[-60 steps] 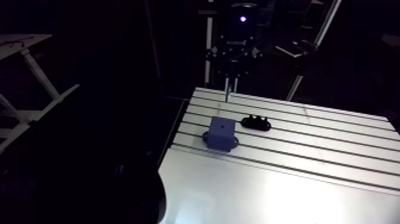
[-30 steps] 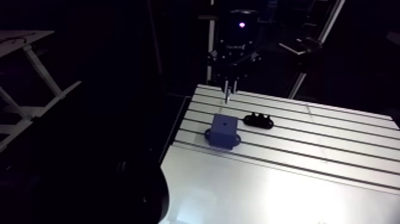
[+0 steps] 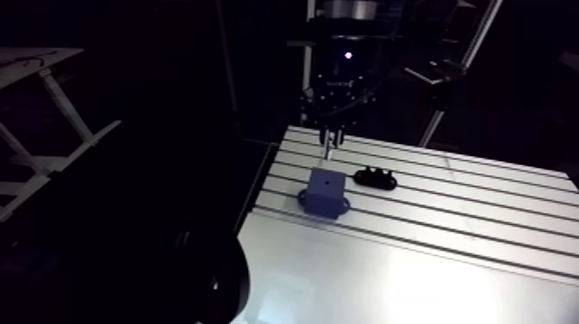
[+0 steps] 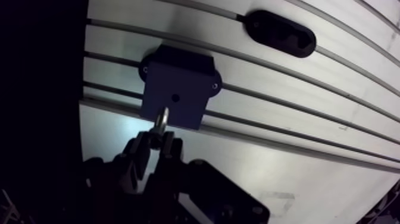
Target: Pick up the M10 bolt and insert it into the hole until fully seated.
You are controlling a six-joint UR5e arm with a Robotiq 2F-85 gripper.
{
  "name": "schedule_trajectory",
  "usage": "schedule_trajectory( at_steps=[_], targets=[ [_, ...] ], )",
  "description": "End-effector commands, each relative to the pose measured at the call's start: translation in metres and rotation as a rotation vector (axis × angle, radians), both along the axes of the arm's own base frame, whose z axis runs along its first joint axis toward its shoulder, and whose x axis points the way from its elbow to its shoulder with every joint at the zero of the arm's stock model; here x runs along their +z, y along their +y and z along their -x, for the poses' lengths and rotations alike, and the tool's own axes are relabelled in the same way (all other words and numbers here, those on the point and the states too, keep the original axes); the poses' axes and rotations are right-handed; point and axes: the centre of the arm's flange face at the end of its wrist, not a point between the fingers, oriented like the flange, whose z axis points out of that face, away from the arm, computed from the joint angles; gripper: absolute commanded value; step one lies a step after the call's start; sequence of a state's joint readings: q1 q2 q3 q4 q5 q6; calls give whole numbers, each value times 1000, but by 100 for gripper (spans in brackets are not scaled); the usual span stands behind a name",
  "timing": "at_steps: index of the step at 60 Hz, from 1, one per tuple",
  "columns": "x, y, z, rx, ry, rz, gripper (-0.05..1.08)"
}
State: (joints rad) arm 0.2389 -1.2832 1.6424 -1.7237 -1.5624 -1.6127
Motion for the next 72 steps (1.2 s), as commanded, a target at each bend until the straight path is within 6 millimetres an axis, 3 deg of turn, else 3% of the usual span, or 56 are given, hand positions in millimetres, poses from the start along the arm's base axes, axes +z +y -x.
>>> schedule_trajectory(
  at_steps=[1,72],
  targets=[
    [0,1,-6,-1,19,4,108],
    [-28,3,-9,15,10,-16,108]
  ],
)
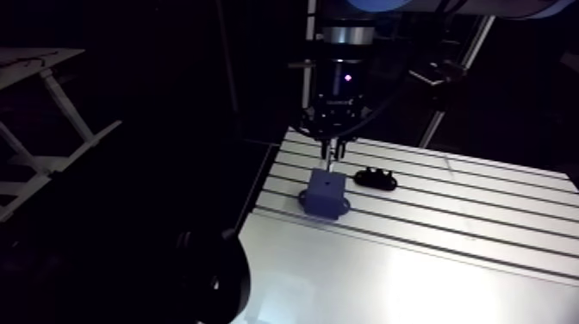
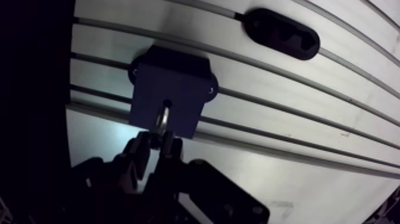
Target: Pick up the M10 bolt and insert it into the hole until fully seated.
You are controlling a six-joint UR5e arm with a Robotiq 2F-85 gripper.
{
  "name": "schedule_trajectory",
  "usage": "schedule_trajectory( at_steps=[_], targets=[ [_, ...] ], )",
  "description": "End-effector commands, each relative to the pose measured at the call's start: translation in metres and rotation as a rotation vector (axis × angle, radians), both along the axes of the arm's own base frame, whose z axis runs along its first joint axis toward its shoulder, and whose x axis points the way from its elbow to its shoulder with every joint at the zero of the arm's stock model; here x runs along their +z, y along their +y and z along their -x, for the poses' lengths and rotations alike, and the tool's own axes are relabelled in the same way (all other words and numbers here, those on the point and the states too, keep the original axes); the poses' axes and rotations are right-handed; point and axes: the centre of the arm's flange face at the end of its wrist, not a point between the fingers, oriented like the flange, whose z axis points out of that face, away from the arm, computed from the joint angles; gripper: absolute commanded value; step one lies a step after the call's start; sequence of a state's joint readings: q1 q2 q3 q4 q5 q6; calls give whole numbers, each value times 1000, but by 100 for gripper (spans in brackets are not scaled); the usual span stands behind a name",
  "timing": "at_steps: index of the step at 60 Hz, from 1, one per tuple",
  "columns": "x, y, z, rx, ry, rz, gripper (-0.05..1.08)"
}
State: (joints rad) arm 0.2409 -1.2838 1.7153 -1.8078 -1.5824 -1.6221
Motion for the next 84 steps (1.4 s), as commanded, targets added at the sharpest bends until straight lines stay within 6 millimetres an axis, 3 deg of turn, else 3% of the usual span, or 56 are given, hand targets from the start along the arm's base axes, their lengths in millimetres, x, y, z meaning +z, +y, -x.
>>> schedule_trajectory(
  at_steps=[1,84],
  targets=[
    [-3,0,1,0,-6,-1,108],
    [-28,0,0,0,-49,-10,108]
  ],
)
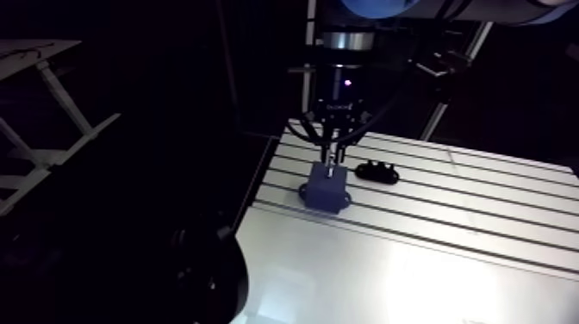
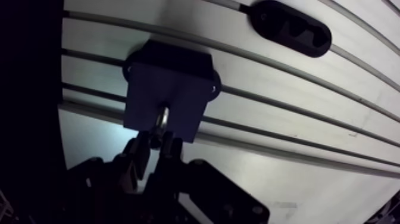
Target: Pick up the M10 bolt and insert it into the hole until fully seated.
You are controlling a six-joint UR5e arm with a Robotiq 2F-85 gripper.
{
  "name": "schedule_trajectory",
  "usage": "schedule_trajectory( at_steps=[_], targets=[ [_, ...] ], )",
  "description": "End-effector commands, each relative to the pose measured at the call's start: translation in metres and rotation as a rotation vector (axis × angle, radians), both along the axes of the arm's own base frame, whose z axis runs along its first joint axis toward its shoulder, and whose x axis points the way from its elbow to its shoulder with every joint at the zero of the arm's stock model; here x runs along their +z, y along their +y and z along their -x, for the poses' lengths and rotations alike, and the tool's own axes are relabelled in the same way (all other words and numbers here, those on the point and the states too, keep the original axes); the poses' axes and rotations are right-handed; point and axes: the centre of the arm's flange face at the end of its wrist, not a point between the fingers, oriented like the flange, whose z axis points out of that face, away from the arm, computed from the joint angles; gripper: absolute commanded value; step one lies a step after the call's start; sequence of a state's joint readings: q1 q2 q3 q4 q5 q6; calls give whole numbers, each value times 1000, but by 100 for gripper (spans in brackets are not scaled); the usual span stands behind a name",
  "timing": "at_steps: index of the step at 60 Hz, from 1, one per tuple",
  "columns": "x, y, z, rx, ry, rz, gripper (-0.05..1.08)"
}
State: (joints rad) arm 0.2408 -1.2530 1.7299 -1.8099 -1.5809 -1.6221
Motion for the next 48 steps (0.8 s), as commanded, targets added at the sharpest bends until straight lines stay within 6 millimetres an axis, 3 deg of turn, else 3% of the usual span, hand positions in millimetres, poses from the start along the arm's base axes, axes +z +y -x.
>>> schedule_trajectory(
  at_steps=[1,23,48],
  targets=[
    [-4,0,0,0,-6,-1,108],
    [-10,-1,2,0,-16,-2,108],
    [1,-2,9,4,9,3,108]
  ],
)
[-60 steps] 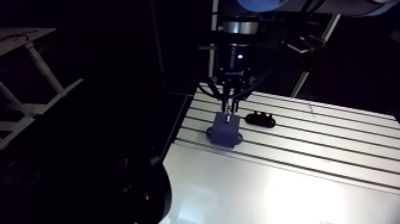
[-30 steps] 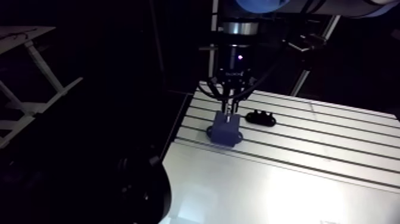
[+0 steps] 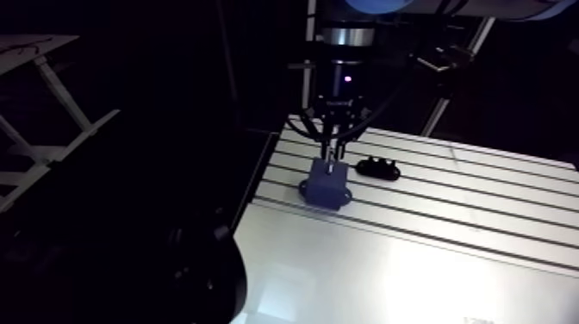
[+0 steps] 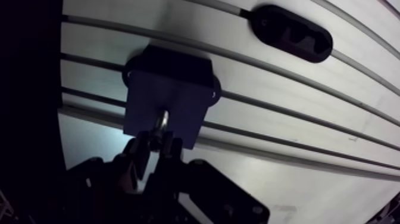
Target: Pick up the M10 bolt and insert it into the hole until fully seated.
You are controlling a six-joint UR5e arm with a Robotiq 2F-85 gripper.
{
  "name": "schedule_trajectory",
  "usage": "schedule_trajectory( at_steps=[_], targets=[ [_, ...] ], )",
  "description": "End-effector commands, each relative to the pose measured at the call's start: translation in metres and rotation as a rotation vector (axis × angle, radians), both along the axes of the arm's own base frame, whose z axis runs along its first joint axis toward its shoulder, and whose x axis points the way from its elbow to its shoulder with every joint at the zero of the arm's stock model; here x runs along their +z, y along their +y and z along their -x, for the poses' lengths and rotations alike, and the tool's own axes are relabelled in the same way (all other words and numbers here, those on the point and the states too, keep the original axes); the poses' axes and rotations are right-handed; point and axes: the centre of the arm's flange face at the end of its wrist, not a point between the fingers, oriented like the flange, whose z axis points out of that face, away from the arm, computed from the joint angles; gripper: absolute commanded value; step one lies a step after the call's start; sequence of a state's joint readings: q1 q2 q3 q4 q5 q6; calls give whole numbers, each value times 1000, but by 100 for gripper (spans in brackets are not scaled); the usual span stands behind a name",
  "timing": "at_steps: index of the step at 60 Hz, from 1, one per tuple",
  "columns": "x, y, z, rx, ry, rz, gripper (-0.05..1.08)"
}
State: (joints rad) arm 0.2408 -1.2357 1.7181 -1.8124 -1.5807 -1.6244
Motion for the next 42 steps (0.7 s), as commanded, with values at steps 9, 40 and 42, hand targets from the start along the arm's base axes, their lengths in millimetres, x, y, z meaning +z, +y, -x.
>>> schedule_trajectory(
  at_steps=[9,40,42],
  targets=[
    [6,-1,4,3,13,2,108],
    [2,0,1,3,4,0,108],
    [2,0,1,3,4,0,108]
  ],
)
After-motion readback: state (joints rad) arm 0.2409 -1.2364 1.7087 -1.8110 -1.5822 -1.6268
